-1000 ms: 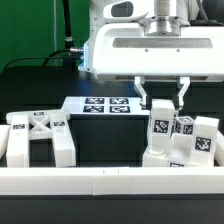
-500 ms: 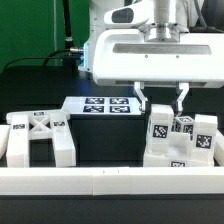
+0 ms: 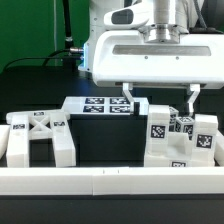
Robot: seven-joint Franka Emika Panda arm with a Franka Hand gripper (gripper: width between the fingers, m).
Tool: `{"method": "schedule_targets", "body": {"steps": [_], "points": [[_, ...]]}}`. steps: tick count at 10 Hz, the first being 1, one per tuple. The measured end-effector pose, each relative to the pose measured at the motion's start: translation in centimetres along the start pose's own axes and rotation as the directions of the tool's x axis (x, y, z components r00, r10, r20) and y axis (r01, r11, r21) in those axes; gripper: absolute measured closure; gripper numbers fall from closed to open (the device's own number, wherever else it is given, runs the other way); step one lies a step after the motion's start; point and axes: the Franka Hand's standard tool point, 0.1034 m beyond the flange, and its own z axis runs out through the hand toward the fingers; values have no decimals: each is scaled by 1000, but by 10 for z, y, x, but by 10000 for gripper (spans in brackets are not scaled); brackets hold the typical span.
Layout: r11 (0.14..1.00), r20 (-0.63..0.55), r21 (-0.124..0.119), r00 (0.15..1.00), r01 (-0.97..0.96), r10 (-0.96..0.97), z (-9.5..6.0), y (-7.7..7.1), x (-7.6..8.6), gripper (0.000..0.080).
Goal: Assemble chair
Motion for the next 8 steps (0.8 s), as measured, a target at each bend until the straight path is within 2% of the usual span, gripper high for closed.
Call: {"method": "schedule_targets", "body": {"steps": [3, 6, 8], "points": [[1000, 21, 6, 1000, 21, -21, -7, 4, 9, 152], [999, 57, 22, 998, 31, -32, -18, 5, 24, 150], [999, 70, 25, 997, 30, -32, -17, 5, 23, 150]]}}
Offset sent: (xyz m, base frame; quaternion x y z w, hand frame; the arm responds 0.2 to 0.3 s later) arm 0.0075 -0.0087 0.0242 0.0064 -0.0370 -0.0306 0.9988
